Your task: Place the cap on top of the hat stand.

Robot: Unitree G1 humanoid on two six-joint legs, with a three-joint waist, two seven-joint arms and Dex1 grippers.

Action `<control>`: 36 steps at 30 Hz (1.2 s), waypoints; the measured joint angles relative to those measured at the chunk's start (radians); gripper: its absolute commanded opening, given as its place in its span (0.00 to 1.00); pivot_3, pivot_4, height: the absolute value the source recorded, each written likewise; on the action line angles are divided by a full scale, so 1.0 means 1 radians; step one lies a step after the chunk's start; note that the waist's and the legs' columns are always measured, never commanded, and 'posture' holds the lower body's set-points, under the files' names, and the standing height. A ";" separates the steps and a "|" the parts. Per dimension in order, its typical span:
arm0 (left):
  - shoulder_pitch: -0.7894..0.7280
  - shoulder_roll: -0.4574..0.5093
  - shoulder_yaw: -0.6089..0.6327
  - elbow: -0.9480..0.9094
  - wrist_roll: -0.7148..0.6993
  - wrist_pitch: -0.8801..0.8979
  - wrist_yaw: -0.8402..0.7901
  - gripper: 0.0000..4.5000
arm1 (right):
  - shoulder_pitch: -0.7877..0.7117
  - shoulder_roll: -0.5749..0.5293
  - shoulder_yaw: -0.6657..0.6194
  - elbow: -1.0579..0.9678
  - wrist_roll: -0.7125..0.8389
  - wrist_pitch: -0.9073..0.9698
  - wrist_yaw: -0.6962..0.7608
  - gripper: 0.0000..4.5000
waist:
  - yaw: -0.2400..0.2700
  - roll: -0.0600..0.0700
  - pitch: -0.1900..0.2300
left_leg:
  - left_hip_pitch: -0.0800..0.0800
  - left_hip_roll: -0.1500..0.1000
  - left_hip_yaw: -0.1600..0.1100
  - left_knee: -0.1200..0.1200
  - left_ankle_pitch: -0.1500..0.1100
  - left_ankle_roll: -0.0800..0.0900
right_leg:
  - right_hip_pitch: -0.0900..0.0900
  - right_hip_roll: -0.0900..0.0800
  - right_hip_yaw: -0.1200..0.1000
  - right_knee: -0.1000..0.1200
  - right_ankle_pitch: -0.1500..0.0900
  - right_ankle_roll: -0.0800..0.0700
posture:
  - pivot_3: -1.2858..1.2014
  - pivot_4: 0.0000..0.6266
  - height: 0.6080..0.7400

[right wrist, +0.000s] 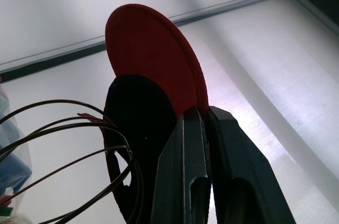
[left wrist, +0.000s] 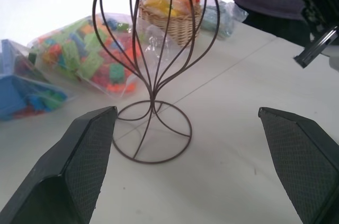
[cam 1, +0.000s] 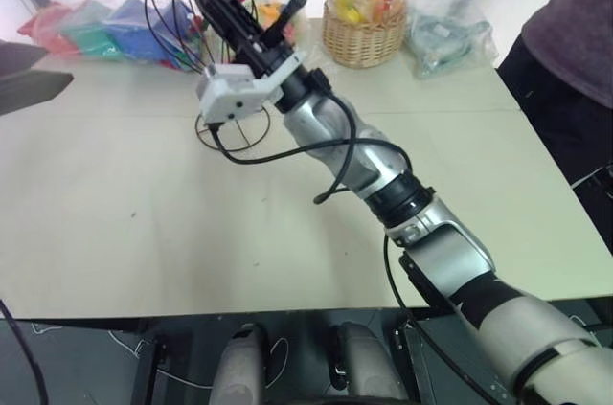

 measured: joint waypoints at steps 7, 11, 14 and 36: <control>0.011 0.001 0.020 -0.019 -0.014 0.020 0.020 1.00 | 0.068 -0.009 0.008 -0.012 -0.005 -0.007 0.008 0.01 | 0.001 0.000 0.000 | 0.000 0.000 0.000 0.000 0.000 0.000 | 0.000 0.000 0.000 0.000 0.000 0.000 | 0.52 0.24 1.00; 0.011 0.001 0.020 -0.021 -0.021 0.020 0.028 1.00 | 0.132 -0.010 0.022 -0.072 -0.012 0.001 0.040 0.01 | 0.000 0.000 0.000 | 0.000 0.000 0.000 0.000 0.000 0.000 | 0.000 0.000 0.000 0.000 0.000 0.000 | 0.52 0.24 1.00; 0.011 0.001 0.021 -0.026 -0.024 0.020 0.036 1.00 | 0.165 -0.018 0.023 -0.106 -0.023 0.011 0.056 0.01 | 0.001 0.000 0.000 | 0.000 0.000 0.000 0.000 0.000 0.000 | 0.000 0.000 0.000 0.000 0.000 0.000 | 0.52 0.24 1.00; -0.010 -0.016 0.005 -0.026 -0.025 0.018 0.062 1.00 | 0.335 -0.085 0.063 -0.248 -0.074 0.013 0.170 0.01 | 0.002 0.000 0.000 | 0.000 0.000 0.000 0.000 0.000 0.000 | 0.000 0.000 0.000 0.000 0.000 0.000 | 0.52 0.24 1.00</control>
